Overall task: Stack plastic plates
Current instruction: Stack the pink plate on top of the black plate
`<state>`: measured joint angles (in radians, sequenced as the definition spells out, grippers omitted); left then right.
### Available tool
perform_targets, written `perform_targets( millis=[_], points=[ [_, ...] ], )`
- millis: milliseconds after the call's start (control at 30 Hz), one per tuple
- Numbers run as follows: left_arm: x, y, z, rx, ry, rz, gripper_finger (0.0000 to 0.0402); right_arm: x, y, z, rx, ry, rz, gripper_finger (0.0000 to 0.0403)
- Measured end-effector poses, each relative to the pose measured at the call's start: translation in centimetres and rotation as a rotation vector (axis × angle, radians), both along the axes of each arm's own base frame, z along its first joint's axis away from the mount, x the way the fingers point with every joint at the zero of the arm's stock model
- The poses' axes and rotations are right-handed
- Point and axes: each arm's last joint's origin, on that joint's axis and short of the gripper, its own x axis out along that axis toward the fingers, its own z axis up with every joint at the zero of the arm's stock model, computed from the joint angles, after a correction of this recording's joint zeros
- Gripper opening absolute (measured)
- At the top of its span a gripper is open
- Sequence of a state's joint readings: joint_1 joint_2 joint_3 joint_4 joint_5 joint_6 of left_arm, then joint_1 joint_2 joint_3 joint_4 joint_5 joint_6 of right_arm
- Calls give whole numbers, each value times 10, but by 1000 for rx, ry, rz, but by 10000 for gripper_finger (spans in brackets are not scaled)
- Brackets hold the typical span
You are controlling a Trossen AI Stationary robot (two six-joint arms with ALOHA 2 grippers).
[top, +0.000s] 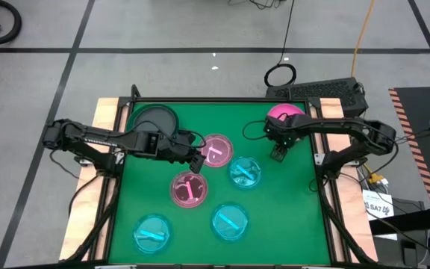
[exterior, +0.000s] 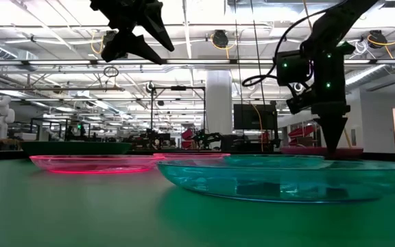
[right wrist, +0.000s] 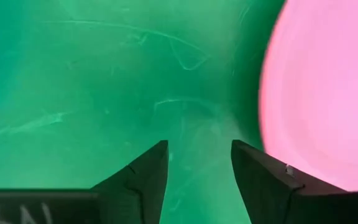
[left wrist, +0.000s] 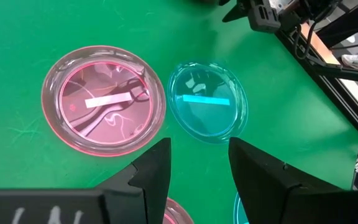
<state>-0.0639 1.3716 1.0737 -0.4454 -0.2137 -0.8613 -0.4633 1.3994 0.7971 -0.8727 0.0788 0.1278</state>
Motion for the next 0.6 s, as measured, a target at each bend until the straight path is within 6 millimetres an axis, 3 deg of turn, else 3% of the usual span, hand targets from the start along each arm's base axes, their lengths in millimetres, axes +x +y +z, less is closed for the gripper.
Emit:
perform_targets(
  millis=[133, 300, 433, 600],
  points=[
    [0, 0, 0, -13, 0, -7, 168, 5, -2, 16, 7, 11, -39, 185],
    [0, -1, 0, -39, 1, -32, 168, 14, -9, 29, -40, -35, -54, 238],
    [0, -2, 0, -51, 2, -45, 168, 18, -17, 19, -69, -3, -62, 273],
    [0, -2, 0, -60, 3, -59, 168, 27, -29, -1, -100, 50, -16, 274]
  ],
)
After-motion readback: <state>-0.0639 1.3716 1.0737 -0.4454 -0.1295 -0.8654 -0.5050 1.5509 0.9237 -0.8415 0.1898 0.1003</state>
